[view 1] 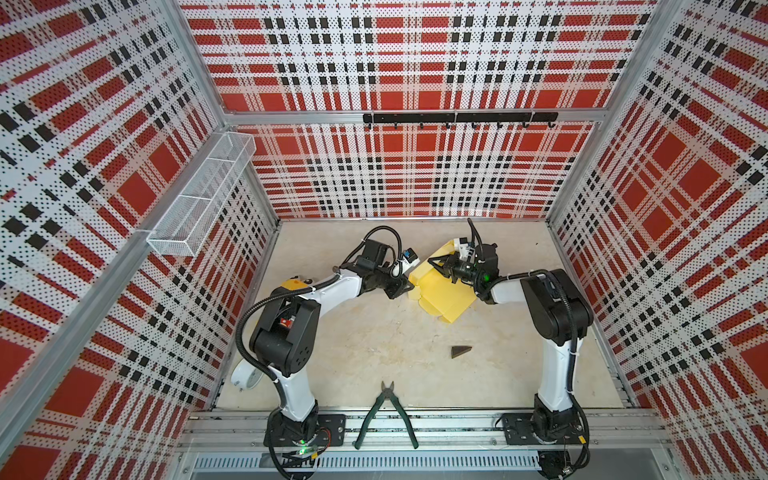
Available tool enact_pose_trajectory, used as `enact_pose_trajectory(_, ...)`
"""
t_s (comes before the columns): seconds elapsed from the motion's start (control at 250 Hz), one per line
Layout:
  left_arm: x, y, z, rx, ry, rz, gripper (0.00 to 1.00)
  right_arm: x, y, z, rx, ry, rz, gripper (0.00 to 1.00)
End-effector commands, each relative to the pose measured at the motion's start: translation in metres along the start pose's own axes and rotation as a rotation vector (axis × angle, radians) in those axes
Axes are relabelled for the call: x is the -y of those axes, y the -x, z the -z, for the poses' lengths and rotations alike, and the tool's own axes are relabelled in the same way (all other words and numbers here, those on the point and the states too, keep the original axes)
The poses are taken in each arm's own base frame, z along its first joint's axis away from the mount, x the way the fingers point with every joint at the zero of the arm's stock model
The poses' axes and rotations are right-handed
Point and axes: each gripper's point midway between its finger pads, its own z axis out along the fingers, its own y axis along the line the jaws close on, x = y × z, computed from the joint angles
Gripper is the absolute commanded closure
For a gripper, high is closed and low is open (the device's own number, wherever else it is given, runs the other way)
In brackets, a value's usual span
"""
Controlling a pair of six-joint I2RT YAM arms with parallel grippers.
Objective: Fold the paper box
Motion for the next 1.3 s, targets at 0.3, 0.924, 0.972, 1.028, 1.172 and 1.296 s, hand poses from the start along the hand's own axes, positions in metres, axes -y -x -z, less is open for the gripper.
enact_pose_trajectory(0.3,-0.001,0.030,-0.004,0.098,-0.001,-0.041,0.57,0.040,-0.010,-0.009,-0.043,-0.119,0.116,1.00)
enact_pose_trajectory(0.924,-0.001,0.033,-0.007,0.101,0.000,-0.017,0.61,0.015,-0.009,0.001,0.041,-0.033,0.021,1.00)
enact_pose_trajectory(0.972,-0.003,0.036,-0.005,0.116,0.001,-0.009,0.60,0.008,-0.007,0.001,0.039,-0.037,0.014,1.00)
enact_pose_trajectory(1.028,-0.005,0.037,-0.004,0.127,0.001,0.005,0.58,0.008,-0.008,-0.001,0.020,-0.072,0.007,1.00)
enact_pose_trajectory(1.172,-0.005,0.032,-0.009,0.117,-0.010,0.011,0.54,0.016,-0.007,-0.005,-0.020,-0.166,0.015,1.00)
enact_pose_trajectory(1.296,-0.005,0.027,-0.016,0.096,-0.010,-0.002,0.52,0.021,-0.006,-0.011,-0.047,-0.180,0.015,1.00)
